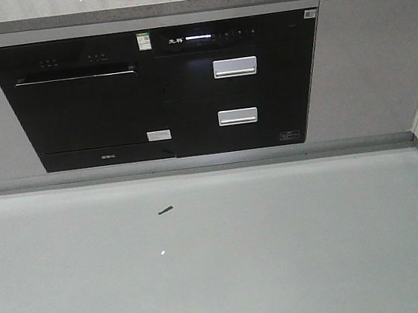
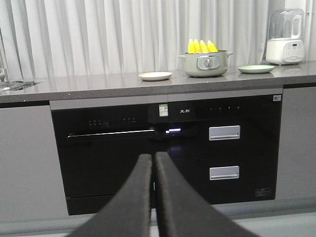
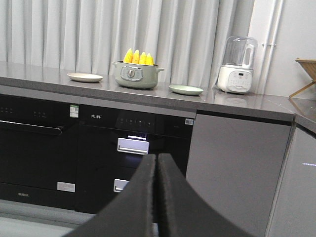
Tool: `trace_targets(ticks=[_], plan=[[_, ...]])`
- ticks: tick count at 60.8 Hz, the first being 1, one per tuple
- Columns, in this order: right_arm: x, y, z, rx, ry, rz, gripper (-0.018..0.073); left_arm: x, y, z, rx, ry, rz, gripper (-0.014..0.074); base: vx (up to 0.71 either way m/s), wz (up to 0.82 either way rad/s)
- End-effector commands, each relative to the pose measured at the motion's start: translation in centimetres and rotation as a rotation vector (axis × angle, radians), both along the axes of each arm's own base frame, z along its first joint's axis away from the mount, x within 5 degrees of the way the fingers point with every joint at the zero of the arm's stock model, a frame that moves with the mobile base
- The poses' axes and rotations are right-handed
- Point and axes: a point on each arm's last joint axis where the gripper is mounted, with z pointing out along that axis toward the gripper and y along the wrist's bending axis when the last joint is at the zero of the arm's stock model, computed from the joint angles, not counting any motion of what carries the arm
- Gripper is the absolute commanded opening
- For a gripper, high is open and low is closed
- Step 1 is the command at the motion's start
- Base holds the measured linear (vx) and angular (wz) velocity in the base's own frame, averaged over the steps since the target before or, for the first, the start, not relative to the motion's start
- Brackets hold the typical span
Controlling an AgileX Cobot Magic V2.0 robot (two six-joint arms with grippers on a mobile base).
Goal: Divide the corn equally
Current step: 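Continue driving toward the counter, turning to face the corn pot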
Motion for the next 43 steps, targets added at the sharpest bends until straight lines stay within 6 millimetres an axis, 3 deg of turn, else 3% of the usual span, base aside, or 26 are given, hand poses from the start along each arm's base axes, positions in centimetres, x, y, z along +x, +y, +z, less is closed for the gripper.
trace_targets(ticks=[1, 43], plan=[[-0.11, 0.01, 0.52, -0.011, -0.079, -0.001, -0.0004, -0.21, -0.05, 0.64, -0.011, -0.085, -0.009, -0.0007, 0.09, 0.04], [-0.11, 0.01, 0.52, -0.011, -0.079, -0.001, -0.0004, -0.21, -0.05, 0.64, -0.011, -0.085, -0.009, -0.0007, 0.09, 0.03]])
